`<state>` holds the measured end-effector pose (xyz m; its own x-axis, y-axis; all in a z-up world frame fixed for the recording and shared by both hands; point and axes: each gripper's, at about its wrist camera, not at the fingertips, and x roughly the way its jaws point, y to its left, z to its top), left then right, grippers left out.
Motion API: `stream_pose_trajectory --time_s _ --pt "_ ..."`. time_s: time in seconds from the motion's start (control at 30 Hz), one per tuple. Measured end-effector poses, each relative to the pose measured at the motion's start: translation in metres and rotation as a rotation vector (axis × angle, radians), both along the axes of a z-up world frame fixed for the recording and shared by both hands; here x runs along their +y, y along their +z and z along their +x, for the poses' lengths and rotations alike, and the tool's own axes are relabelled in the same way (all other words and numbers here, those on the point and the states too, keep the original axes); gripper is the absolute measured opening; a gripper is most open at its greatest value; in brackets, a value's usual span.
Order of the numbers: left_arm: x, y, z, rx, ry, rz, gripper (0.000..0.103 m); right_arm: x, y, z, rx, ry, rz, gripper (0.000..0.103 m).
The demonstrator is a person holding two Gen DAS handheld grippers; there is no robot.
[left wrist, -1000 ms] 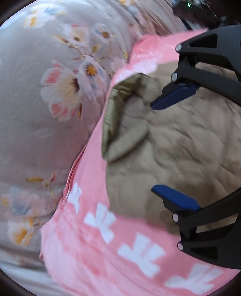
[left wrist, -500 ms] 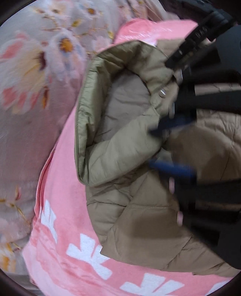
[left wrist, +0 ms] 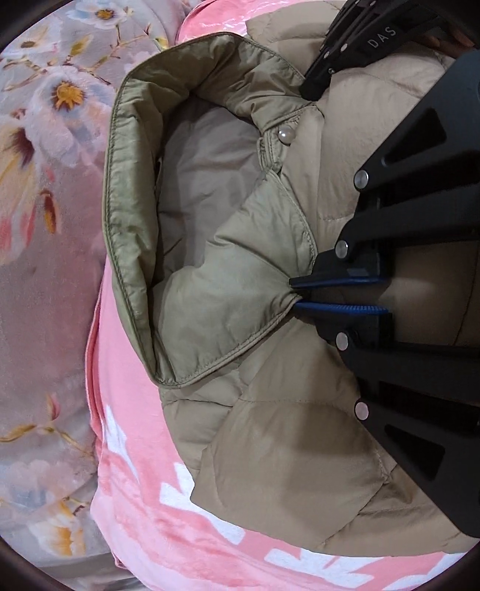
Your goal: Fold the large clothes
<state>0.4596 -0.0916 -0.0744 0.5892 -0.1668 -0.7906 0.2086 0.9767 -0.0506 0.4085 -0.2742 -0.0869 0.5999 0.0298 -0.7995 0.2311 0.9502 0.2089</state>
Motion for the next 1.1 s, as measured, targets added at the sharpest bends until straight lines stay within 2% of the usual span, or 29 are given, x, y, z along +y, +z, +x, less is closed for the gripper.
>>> stream_pose_trajectory --time_s 0.23,0.33,0.43,0.47,0.5,0.63,0.73,0.8,0.9,1.03,1.1 --pt "0.006 0.001 -0.002 0.001 -0.006 -0.011 0.009 -0.011 0.001 -0.005 0.011 0.027 0.05 0.0" --pt "0.02 0.013 -0.013 -0.004 -0.054 -0.022 0.009 -0.018 0.016 -0.028 0.045 0.062 0.02 0.0" --pt "0.046 0.037 -0.022 -0.017 -0.091 -0.008 0.011 -0.038 0.034 -0.058 0.055 0.031 0.005 0.005" --pt "0.055 0.049 -0.021 -0.031 -0.088 -0.013 0.013 -0.047 0.047 -0.063 0.033 0.004 -0.021 0.007" --pt "0.062 0.061 -0.017 -0.043 -0.073 -0.022 0.015 -0.053 0.06 -0.063 0.0 -0.015 -0.032 0.014" --pt "0.068 0.109 0.022 -0.057 -0.007 -0.158 0.016 -0.059 0.112 -0.027 -0.172 -0.042 0.033 0.015" --pt "0.05 0.128 0.056 -0.064 0.05 -0.204 0.016 -0.056 0.123 0.007 -0.244 -0.055 0.07 0.015" --pt "0.037 0.125 0.081 -0.031 0.083 -0.252 0.016 -0.052 0.116 0.033 -0.265 -0.077 0.081 0.015" --pt "0.017 0.106 0.096 0.027 0.103 -0.277 0.016 -0.047 0.084 0.057 -0.222 -0.111 0.099 0.015" --pt "-0.001 0.069 0.096 0.074 0.077 -0.204 0.016 -0.039 0.043 0.063 -0.109 -0.061 0.091 0.008" --pt "-0.001 0.054 0.089 0.091 0.037 -0.164 0.016 -0.031 0.035 0.053 -0.079 -0.002 0.01 0.006"
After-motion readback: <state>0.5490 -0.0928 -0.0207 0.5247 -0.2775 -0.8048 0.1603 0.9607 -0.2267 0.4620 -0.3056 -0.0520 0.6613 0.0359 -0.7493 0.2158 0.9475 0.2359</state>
